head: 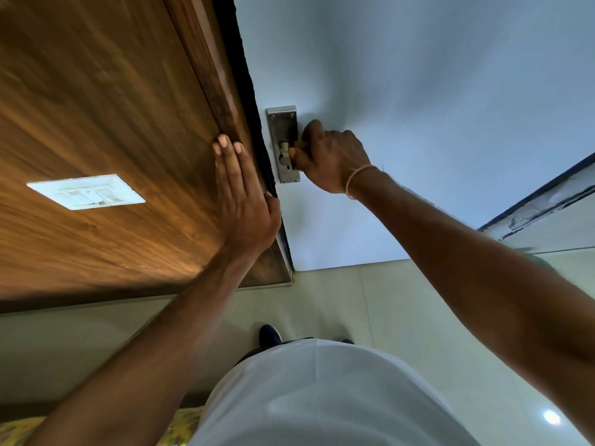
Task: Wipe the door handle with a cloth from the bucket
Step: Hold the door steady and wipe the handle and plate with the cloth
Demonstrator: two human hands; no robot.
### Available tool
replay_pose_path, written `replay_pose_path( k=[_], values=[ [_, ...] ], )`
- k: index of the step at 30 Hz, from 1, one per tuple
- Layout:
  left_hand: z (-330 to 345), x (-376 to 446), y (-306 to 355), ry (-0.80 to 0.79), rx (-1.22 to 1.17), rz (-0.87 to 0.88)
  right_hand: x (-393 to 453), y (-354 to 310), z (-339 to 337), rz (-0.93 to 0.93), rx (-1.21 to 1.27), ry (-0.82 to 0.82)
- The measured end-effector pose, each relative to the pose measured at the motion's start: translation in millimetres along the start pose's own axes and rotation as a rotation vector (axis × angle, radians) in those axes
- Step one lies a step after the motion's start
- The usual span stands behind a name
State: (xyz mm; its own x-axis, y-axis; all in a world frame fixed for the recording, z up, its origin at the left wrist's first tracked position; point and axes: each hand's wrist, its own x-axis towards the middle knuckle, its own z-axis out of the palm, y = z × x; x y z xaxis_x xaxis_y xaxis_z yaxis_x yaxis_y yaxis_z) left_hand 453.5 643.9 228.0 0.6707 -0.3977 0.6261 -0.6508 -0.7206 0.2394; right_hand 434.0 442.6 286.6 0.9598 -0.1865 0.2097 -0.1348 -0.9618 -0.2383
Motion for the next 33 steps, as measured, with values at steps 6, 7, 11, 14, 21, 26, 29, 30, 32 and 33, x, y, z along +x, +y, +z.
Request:
replay_pose_path(
  k=[6, 7, 11, 14, 21, 26, 29, 30, 32, 33],
  values=[
    [5.2, 1.3, -4.1, 0.016, -0.006, 0.002, -25.2, 4.2, 18.8, -0.108, 0.008, 0.166],
    [5.5, 0.8, -5.9, 0.014, -0.002, 0.007, -27.5, 12.0, 18.1, -0.114, 0.025, 0.164],
    [4.7, 0.1, -7.2, -0.004, -0.002, 0.016, -41.6, 47.9, 12.0, -0.023, 0.081, 0.15],
    [3.8, -0.1, -4.4, -0.024, -0.009, -0.001, -46.4, 47.5, 14.9, -0.005, 0.081, 0.184],
    [3.6, 0.1, -2.4, -0.024, -0.027, -0.007, -26.7, 3.3, 28.1, -0.092, 0.003, 0.224],
    [-0.9, 0.6, -1.3, -0.048, -0.008, -0.007, -53.9, 48.2, 30.1, 0.155, 0.373, 0.197],
    [-3.2, 0.3, -1.1, -0.044, -0.014, -0.003, -60.5, 50.5, 43.9, 0.4, 0.983, 0.153],
    [-3.5, 0.1, -2.2, -0.046, -0.01, 0.001, -61.6, 47.2, 49.5, 0.458, 1.159, 0.179],
    [-3.7, -0.8, -4.2, -0.05, -0.006, 0.007, -61.6, 35.7, 59.8, 0.589, 1.478, 0.249],
    [-3.7, -1.2, -5.1, -0.046, -0.005, 0.01, -60.5, 26.0, 63.5, 0.655, 1.633, 0.278]
  ],
)
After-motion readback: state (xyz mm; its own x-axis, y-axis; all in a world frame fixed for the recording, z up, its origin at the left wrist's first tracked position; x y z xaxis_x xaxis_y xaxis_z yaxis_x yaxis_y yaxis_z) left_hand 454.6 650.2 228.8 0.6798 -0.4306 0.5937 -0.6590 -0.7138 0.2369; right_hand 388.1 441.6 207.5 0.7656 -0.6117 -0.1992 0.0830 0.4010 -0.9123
